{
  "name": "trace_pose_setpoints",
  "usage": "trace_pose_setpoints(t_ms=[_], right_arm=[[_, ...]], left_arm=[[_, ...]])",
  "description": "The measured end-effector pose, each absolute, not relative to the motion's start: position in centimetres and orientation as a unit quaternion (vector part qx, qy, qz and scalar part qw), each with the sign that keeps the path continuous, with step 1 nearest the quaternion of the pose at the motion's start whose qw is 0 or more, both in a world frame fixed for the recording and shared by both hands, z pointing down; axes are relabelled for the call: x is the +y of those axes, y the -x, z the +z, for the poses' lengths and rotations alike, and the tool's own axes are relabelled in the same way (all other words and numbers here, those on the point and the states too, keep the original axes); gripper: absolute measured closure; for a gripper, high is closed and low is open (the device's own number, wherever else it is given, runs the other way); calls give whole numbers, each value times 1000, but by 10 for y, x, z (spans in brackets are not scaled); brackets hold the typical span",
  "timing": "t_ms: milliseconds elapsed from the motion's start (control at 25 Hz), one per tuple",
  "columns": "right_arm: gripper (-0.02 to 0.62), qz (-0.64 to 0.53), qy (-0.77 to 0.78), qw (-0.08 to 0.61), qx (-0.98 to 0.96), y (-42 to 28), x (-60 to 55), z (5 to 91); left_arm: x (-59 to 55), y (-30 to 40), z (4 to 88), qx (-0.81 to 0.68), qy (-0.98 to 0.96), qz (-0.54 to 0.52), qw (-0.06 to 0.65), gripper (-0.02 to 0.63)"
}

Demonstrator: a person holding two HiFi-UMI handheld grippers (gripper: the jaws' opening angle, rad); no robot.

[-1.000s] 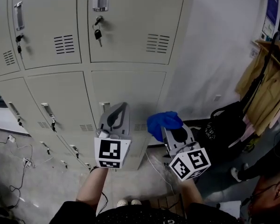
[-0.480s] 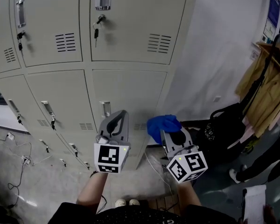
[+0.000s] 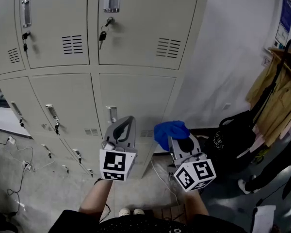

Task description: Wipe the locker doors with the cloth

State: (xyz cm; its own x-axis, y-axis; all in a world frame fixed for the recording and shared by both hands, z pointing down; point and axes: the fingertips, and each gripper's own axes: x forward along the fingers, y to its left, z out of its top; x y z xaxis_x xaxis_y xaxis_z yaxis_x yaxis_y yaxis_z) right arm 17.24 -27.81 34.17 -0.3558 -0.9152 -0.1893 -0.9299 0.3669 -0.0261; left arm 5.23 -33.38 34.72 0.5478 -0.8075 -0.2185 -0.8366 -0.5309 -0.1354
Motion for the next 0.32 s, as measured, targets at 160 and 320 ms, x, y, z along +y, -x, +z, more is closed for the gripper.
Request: trace_pose_setpoints(t_ms=[160,320], right_arm=[[517,43,561,85,822,-171,-278,342],[517,46,564,82,820,-170,-279,341]], left_arm=[[-334,-52,348,471,873,64,111,597],[-334,-51,346,472,872,66,109,597]])
